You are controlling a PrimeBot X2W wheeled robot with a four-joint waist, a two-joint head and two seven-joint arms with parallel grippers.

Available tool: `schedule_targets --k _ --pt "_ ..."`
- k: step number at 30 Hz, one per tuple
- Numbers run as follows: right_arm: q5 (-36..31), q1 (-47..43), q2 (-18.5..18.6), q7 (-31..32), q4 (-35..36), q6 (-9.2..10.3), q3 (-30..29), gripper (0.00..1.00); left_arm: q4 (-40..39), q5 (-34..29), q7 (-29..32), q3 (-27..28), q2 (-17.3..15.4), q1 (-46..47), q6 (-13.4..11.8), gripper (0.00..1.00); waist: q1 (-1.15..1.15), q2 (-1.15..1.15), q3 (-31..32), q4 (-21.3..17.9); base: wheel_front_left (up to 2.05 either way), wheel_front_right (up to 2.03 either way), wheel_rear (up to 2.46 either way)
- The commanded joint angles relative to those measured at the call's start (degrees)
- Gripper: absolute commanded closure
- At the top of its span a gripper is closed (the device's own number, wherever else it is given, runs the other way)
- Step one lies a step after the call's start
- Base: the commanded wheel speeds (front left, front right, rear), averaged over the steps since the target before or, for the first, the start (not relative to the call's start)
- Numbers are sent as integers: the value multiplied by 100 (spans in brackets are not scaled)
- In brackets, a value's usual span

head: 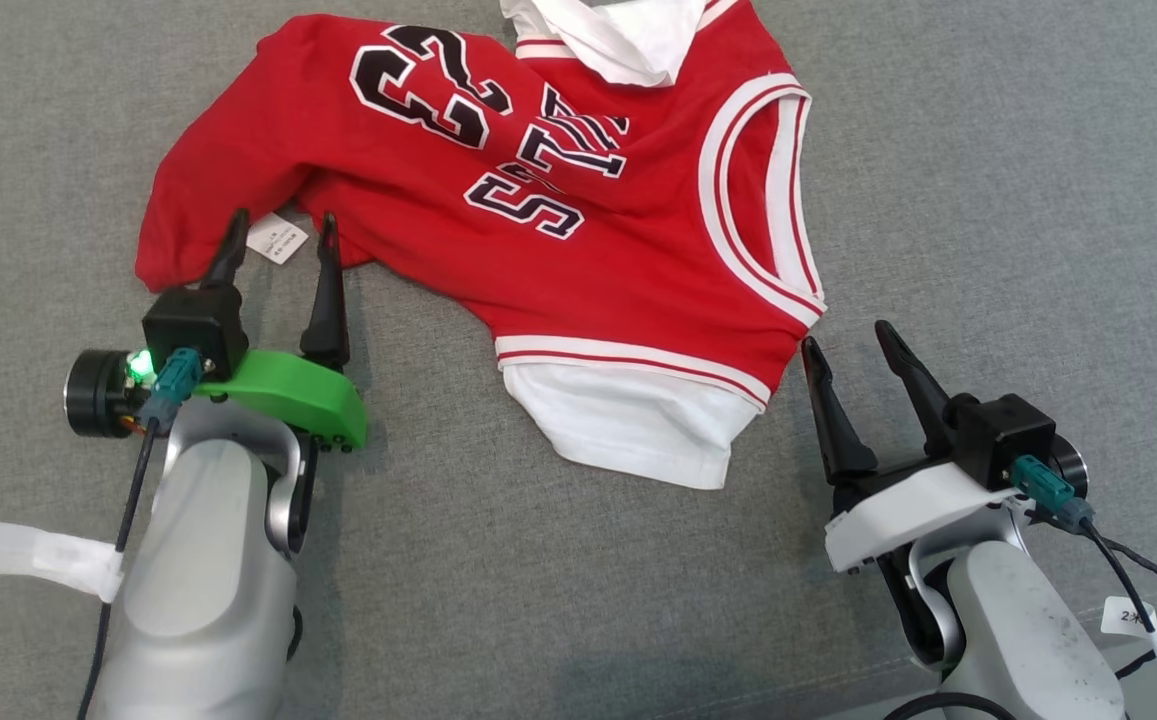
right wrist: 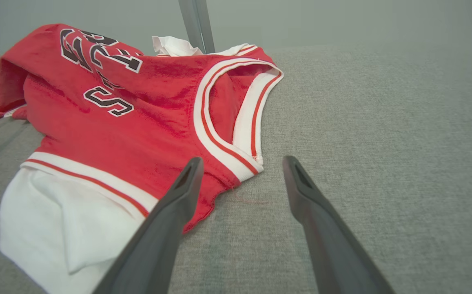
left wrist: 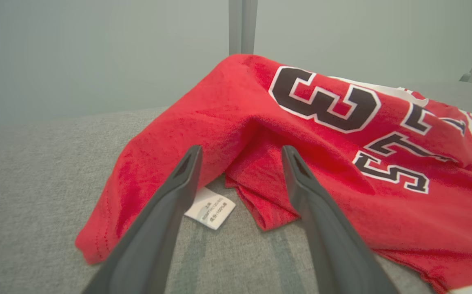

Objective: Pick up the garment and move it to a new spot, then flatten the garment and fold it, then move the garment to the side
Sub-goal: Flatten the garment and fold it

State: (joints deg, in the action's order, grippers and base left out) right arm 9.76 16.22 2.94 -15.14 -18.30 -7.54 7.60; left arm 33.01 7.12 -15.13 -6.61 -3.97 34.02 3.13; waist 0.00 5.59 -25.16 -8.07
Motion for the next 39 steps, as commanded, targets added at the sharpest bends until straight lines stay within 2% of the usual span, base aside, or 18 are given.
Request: schedule_targets --k 1,14,15,18,20,21,22,29,39 --pt "-22 -74 42 1 -20 10 11 0 32 57 -2 5 41 -124 39 0 0 -1 55 52 0 0 0" --pt "-34 -35 69 1 79 10 -16 0 560 165 -2 180 95 -100 85 0 0 -1 -267 -317 0 0 0" --pt "-42 -37 64 1 83 10 -19 0 579 170 -2 208 96 -82 90 4 0 -1 -277 -336 0 0 0" --pt "-30 -35 65 1 91 10 -46 0 607 164 -1 252 100 -58 109 38 0 -1 -299 -368 0 0 0" --pt "-27 -36 64 1 97 10 -56 0 627 143 3 267 101 -52 132 70 0 -1 -306 -369 0 0 0" --pt "-32 -38 64 1 92 10 -67 0 632 137 3 269 102 -48 138 90 0 -1 -304 -363 0 0 0" --pt "-40 -35 64 1 84 10 -76 0 637 132 3 268 103 -50 153 100 0 -1 -299 -352 0 0 0" --pt "-77 -52 57 1 39 10 -84 0 435 251 2 182 103 -217 233 100 0 -1 -131 -188 0 0 0" --pt "-21 -492 66 1 -172 10 -222 0 -1010 485 -2 -34 104 -1136 197 100 0 -1 942 587 0 0 0"
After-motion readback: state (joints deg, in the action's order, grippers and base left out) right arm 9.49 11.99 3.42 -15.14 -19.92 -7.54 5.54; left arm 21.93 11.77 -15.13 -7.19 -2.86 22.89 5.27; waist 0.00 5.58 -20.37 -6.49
